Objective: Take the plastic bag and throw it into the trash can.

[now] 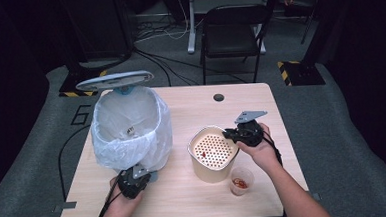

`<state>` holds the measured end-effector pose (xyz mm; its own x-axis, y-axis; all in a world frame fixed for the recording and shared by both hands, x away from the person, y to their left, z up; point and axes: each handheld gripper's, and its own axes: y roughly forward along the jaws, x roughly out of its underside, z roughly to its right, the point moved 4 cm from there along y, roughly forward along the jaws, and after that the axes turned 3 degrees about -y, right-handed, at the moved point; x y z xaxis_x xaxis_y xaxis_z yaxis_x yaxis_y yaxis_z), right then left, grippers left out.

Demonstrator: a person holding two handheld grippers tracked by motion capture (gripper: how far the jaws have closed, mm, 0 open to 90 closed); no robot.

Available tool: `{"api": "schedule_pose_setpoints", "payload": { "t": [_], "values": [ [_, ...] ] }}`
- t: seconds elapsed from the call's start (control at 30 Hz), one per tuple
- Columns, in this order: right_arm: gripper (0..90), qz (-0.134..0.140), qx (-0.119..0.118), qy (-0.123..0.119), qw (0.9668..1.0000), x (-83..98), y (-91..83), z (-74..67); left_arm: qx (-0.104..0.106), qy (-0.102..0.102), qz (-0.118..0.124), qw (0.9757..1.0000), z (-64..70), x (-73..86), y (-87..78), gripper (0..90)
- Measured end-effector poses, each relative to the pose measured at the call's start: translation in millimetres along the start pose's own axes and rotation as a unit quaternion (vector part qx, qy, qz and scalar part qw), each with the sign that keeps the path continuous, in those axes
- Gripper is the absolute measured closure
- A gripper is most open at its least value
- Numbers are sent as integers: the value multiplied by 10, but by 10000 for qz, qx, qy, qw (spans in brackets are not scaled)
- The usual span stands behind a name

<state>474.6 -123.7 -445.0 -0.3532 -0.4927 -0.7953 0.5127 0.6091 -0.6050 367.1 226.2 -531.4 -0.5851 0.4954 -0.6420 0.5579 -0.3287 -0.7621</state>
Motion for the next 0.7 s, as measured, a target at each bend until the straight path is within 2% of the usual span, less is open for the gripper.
{"api": "schedule_pose_setpoints", "payload": {
  "t": [0.17,0.27,0.3,0.4,0.43,0.7],
  "values": [
    [810,20,-84,-97,9999,-4,7,-28,-2,4,-3,10000,-1,0,0,900],
    [694,112,-17,-111,9999,-22,-10,-42,1,1,-2,10000,0,0,0,900],
    [652,161,-20,-23,9999,-34,-46,-55,1,1,-2,10000,-1,1,-1,900],
    [627,212,-18,-17,9998,-42,-67,-55,6,2,-1,10000,-1,1,-1,900],
    [593,273,15,69,9996,-46,-128,-59,5,1,-1,10000,-1,1,-1,900],
    [487,483,135,182,9986,16,-477,-96,0,-5,-2,10000,0,0,-1,900]
  ]
}}
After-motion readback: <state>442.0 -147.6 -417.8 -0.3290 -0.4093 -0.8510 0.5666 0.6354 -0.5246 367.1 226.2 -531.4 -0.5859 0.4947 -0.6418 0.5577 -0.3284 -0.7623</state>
